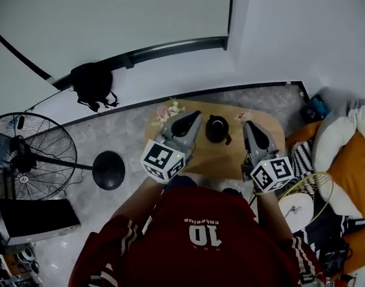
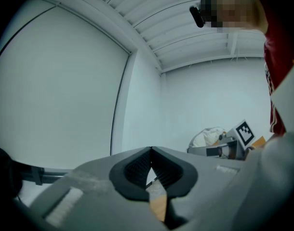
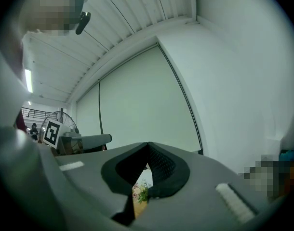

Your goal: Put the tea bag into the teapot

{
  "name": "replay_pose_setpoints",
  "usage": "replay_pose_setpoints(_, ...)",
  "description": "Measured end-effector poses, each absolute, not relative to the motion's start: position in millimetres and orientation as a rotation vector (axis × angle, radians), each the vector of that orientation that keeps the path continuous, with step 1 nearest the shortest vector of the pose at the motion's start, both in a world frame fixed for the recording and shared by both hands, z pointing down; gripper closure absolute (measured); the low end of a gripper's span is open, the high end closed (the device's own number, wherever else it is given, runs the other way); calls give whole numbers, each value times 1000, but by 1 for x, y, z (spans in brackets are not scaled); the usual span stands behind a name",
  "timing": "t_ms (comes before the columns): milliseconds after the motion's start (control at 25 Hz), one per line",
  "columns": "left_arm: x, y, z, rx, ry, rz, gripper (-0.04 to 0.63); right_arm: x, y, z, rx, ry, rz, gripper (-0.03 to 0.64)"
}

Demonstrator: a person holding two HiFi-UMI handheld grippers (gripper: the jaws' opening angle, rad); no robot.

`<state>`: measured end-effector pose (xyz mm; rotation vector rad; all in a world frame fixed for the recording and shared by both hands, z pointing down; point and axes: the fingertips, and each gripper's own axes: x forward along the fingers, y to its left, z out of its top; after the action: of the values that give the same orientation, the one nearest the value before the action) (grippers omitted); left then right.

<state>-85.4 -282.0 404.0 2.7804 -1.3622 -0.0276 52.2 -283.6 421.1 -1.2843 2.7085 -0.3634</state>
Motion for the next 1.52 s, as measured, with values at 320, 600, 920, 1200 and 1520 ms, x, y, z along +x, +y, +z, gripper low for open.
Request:
replay_pose_setpoints(320, -97, -282, 412, 2731, -1412, -17, 594, 49, -298, 459, -1282, 2779, -430, 618)
replay_pose_setpoints(600, -106, -284, 423, 2685, -1463, 3, 594, 50, -314, 494, -1307, 2856, -469, 618)
replay_pose_setpoints(920, -117, -293, 420, 2634, -1491, -40, 595, 43, -334, 539, -1312, 2956, -530, 618)
replay_pose_setpoints(1200, -127, -301, 419, 2605, -1526, -34, 595, 34, -355, 591, -1334, 3075, -537, 618)
replay_pose_setpoints(1520, -142, -307, 425, 2584, -1558, -5, 595, 20, -371, 659, -1353, 3117, -596, 618)
